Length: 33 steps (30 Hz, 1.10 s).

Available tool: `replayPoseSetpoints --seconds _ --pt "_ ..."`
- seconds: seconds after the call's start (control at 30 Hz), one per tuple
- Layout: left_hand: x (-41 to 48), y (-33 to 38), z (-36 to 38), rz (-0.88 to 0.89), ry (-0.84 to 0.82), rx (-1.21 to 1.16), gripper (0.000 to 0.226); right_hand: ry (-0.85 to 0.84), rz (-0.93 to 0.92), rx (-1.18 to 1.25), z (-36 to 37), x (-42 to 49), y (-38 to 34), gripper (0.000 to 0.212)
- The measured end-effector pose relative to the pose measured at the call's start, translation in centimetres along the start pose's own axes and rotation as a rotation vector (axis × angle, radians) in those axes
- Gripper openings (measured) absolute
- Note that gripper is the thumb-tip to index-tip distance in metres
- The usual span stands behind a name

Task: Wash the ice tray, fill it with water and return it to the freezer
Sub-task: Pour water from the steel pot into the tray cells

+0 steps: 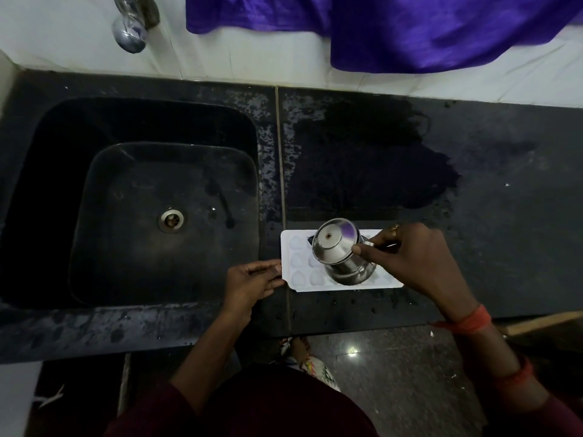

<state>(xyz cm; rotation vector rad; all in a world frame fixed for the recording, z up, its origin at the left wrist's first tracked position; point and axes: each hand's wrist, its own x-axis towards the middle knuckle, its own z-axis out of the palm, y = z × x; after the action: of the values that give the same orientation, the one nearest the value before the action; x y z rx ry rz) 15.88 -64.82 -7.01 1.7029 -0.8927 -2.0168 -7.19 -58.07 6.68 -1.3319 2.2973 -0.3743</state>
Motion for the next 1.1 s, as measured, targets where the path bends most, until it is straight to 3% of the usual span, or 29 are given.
replayPoseSetpoints --seconds 0.37,0.7,1.1 --pt "0.0 0.1 0.0 -0.008 0.0 0.006 0.009 0.099 0.045 0.481 0.6 1.0 1.0 0.021" --pt "-0.3 0.3 0.0 -0.005 0.003 0.012 0.01 0.199 0.09 0.973 4.1 4.4 2.1 0.03" --pt "-0.4 0.4 0.2 0.003 0.007 0.015 0.017 0.23 0.056 1.032 8.4 7.6 3.6 0.03"
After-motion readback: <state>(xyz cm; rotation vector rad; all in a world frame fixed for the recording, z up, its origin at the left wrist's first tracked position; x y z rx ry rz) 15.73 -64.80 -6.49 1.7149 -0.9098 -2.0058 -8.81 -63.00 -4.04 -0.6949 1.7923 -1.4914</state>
